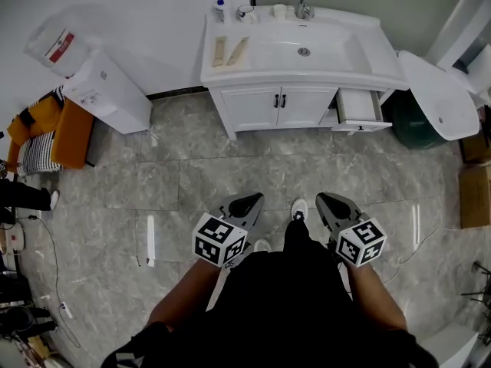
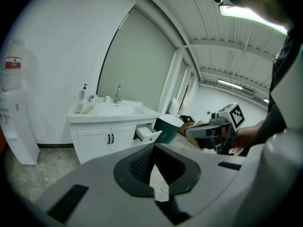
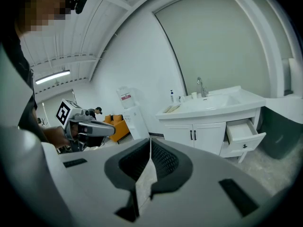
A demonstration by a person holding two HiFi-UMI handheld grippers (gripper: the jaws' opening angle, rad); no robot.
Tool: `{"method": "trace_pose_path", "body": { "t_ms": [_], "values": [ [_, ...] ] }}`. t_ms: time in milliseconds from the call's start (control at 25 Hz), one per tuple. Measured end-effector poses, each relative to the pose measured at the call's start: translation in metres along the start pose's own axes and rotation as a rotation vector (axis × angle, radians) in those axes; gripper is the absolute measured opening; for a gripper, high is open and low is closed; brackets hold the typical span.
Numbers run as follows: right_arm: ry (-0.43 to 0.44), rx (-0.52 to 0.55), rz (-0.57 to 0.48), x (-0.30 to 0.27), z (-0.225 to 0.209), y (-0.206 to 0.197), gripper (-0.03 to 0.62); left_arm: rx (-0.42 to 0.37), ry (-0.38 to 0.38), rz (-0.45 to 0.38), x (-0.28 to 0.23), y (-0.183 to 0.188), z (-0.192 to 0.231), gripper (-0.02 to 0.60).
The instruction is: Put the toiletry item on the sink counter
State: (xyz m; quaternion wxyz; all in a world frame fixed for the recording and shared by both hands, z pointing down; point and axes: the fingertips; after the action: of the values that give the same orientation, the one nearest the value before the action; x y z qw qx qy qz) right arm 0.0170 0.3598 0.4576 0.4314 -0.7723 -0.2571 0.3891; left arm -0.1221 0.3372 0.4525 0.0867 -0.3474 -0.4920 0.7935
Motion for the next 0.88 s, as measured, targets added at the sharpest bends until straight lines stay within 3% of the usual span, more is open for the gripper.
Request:
{"method": "trace_pose_path", "body": {
  "t_ms": [440, 880],
  "values": [
    [0.049, 0.013, -0.027, -0.04, -0.091, 0.06, 0.005, -0.014, 0.039, -0.019, -0.083, 0.069, 0.02, 0.0],
    [0.117, 0.049, -0.023, -0.059, -0.168, 0.101, 0.005, 0.015, 0.087, -0.031, -0.156, 0.11, 0.027, 0.0]
  ]
}}
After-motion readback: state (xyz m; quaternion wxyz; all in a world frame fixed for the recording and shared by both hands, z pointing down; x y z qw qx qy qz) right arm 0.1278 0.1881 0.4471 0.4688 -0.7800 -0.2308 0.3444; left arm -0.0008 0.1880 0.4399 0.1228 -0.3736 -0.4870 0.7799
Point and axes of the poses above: the fingertips, and each gripper's own axes: x backward along the fingers, z to its left, y out of its top, and after that the axes turned 3 degrees about y, right-handed
